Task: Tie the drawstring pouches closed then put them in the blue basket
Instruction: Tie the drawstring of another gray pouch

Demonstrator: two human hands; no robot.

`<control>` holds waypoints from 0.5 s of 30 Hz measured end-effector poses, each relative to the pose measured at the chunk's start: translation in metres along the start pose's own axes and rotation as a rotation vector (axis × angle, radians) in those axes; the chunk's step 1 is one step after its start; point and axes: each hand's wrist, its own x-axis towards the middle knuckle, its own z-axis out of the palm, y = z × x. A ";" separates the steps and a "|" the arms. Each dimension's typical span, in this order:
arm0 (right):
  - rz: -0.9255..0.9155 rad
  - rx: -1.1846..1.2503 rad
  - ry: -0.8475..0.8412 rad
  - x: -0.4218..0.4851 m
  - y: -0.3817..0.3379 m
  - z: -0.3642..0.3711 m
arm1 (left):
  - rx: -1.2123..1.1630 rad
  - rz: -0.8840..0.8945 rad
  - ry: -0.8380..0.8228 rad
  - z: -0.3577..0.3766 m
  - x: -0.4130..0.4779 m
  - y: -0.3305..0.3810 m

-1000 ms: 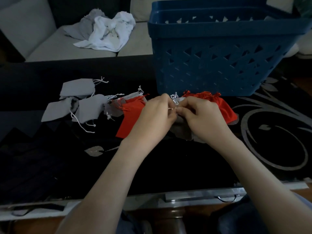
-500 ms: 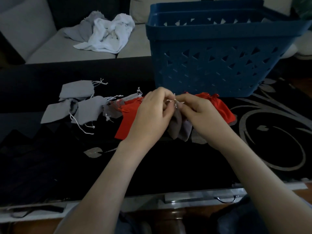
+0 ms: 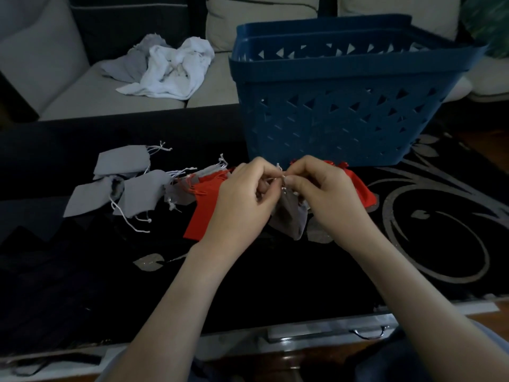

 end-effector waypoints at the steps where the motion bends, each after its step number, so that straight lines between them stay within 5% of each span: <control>1: 0.002 -0.018 0.000 0.001 0.000 0.000 | 0.003 0.005 0.003 0.001 0.000 0.000; 7: -0.032 -0.046 -0.007 0.002 0.002 0.003 | -0.123 -0.095 0.068 0.004 0.000 0.001; 15: -0.037 -0.031 -0.006 0.002 0.000 0.003 | 0.243 0.079 0.168 0.006 0.001 -0.007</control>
